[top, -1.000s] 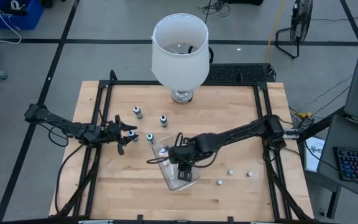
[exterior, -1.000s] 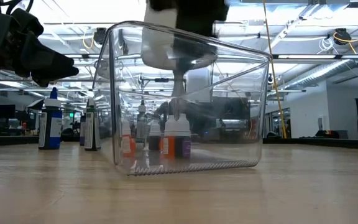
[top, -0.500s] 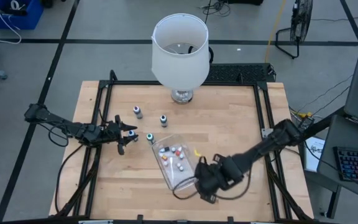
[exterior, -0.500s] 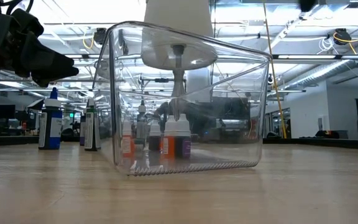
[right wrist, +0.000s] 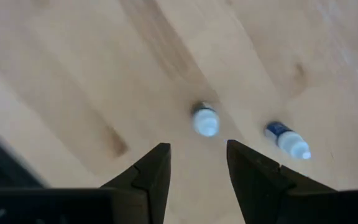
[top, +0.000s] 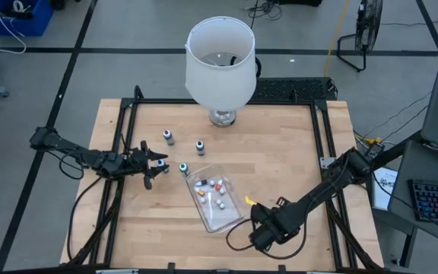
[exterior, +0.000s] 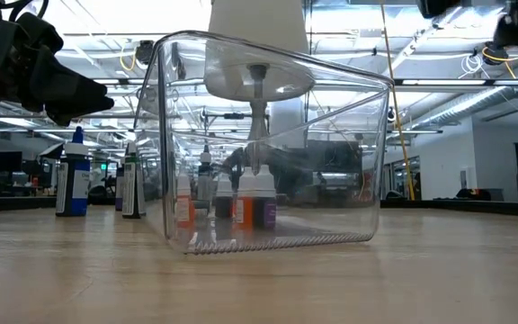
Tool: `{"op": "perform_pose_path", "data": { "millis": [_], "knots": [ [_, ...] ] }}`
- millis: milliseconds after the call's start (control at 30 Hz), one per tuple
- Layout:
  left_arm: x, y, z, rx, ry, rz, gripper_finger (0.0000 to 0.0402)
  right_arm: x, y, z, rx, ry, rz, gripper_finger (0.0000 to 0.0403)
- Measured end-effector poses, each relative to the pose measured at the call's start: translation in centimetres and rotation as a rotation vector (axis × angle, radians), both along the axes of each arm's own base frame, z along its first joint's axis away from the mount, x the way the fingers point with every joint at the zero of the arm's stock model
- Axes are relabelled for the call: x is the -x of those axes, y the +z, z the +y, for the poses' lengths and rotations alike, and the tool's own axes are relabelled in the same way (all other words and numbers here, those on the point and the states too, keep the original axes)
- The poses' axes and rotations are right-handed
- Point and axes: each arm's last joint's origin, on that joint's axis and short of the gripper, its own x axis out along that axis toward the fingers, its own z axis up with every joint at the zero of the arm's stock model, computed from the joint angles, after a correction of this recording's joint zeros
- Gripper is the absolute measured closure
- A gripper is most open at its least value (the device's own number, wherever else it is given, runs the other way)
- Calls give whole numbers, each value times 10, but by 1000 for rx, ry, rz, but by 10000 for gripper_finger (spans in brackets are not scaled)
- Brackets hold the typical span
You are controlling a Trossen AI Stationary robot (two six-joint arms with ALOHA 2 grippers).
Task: Pick & Place food coloring
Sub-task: Put the green food coloring bottle into the bin
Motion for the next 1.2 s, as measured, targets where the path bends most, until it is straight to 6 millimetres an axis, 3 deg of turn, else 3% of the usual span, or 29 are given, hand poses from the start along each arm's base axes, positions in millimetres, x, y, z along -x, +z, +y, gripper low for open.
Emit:
{"op": "perform_pose_path", "data": {
  "millis": [200, 400, 1200],
  "knots": [
    [0, 0, 0, 0, 0, 0, 210, 6, -27, -8, 5, -17, 48, 259],
    [0, 0, 0, 0, 0, 0, 210, 2, -43, -13, -26, -2, 7, 259],
    [0, 0, 0, 0, 0, 0, 210, 4, -56, -19, -48, 0, 23, 259]
  ]
}}
